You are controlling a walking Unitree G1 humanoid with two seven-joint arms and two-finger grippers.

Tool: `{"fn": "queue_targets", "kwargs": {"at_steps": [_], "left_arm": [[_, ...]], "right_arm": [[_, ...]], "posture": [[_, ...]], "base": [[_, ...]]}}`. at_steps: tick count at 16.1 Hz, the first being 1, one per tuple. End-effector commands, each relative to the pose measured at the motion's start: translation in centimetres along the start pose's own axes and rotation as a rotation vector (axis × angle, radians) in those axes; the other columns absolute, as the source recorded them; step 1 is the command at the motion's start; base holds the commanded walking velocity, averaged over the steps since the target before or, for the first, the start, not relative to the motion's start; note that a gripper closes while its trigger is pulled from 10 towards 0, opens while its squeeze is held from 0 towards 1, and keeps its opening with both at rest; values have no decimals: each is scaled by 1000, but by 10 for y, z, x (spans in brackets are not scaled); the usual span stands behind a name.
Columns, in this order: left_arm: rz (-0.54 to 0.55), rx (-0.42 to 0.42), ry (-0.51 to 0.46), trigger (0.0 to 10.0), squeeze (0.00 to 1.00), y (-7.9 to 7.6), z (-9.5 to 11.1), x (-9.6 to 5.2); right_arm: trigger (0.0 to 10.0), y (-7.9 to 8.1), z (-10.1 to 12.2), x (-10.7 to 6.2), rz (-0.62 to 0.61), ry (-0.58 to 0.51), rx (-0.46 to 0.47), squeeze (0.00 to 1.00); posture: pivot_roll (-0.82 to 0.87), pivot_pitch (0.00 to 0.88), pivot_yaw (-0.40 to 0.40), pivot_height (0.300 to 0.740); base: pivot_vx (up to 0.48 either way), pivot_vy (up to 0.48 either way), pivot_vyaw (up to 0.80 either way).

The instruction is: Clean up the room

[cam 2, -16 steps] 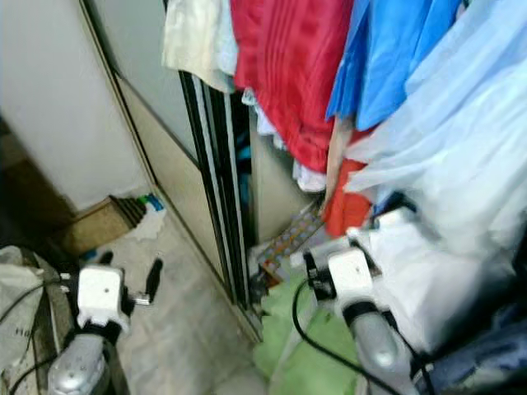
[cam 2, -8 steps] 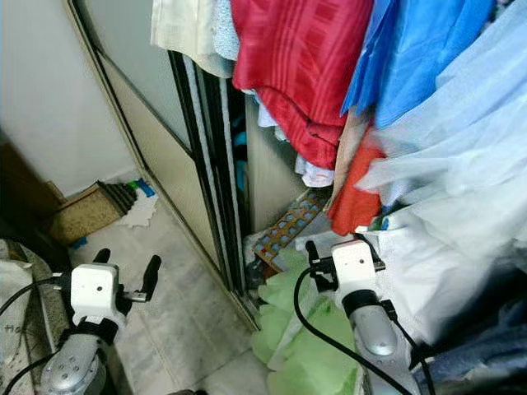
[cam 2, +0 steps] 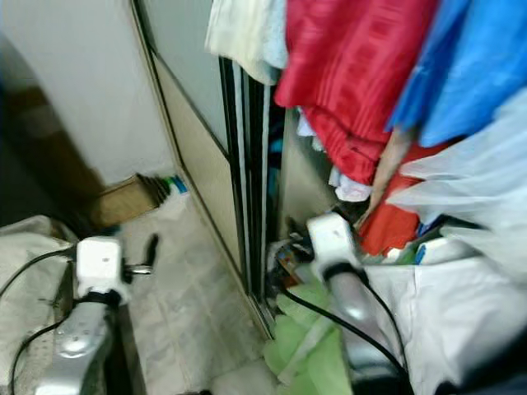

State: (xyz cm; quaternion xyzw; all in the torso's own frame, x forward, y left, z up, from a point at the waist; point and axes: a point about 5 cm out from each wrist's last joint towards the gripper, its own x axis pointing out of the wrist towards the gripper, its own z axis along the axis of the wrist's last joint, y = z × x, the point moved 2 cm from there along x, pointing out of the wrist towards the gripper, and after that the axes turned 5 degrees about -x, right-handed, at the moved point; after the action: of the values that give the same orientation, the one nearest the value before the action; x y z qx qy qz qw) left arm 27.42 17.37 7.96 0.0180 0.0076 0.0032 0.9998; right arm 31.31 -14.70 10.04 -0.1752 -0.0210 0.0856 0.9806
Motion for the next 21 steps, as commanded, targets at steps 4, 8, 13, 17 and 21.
{"fn": "queue_targets", "kwargs": {"at_steps": [4,8,13,17,21], "left_arm": [[-44,-43,23,10000,0,-15,-10,-15],[-54,-63,45,10000,0,-27,-19,-23],[-29,-63,-9,10000,0,-20,-7,-4],[-25,-45,-8,10000,0,-15,-6,-11],[18,-36,5,10000,0,-4,-6,-19]], "right_arm": [[10000,-9,-19,-12,-8,55,-29,0],[10000,-3,-30,-26,23,76,-33,0],[10000,-2,-22,-15,23,40,-57,0],[10000,-4,-19,-19,25,41,-49,0],[10000,0,-18,-22,50,45,-41,0]], "posture": [[69,9,-3,740],[59,0,-5,740],[42,0,-1,740],[50,50,-22,740],[68,106,-33,740]], "base": [[0,0,800],[0,0,800],[0,0,800],[0,0,800],[0,0,800]]}}
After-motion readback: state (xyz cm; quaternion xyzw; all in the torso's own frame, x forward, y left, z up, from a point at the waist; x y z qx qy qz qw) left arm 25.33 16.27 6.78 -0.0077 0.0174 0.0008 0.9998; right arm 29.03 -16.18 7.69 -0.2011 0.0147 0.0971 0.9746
